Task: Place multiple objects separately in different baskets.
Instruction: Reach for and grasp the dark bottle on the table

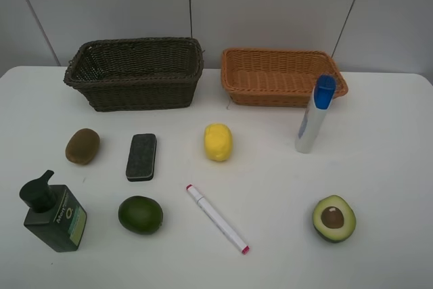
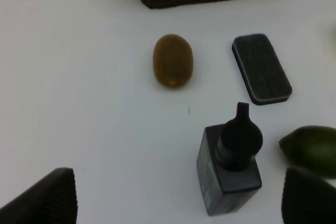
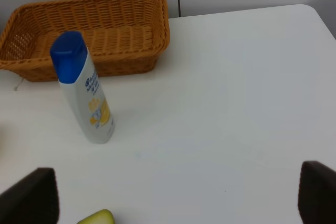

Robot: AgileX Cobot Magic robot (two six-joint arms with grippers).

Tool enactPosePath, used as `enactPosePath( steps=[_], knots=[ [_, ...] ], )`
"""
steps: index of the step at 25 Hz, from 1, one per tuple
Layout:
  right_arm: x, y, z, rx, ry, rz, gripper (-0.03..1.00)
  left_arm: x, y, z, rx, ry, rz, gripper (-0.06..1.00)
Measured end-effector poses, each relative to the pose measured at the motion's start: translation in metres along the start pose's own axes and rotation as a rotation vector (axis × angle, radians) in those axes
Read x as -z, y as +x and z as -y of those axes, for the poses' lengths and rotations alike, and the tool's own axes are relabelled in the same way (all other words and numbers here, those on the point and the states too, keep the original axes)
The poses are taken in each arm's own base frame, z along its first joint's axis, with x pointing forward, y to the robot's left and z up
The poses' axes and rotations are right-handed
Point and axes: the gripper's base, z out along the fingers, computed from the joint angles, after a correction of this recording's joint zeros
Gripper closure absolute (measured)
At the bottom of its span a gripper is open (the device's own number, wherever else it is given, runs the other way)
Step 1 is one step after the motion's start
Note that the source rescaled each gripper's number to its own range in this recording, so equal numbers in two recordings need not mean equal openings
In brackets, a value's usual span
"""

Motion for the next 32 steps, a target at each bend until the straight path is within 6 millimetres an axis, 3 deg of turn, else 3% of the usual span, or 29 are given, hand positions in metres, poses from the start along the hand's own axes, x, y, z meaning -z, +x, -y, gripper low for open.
enactPosePath(
  steps=[6,10,13,17,20,27,32],
  knots=[
    [0.0,0.0,0.0,0.0,0.0,0.0,-0.03,-0.022,-0.045,-0.002,0.067,0.056,-0.342,-0.06],
    [0.0,0.0,0.0,0.0,0.0,0.0,-0.03,-0.05,-0.082,-0.006,0.102,0.082,-0.484,-0.06],
    [0.0,0.0,0.0,0.0,0.0,0.0,-0.03,-0.077,-0.097,-0.009,0.127,0.085,-0.59,-0.06],
    [0.0,0.0,0.0,0.0,0.0,0.0,-0.03,-0.116,-0.099,-0.011,0.159,0.106,-0.759,-0.06],
    [0.0,0.0,0.0,0.0,0.0,0.0,-0.03,-0.133,-0.097,-0.011,0.174,0.115,-0.838,-0.06],
    [0.0,0.0,0.0,0.0,0.0,0.0,-0.03,-0.139,-0.096,-0.008,0.187,0.142,-0.865,-0.06],
    [0.0,0.0,0.0,0.0,0.0,0.0,-0.03,-0.145,-0.093,0.02,0.077,0.154,-0.923,-0.06]
  ],
)
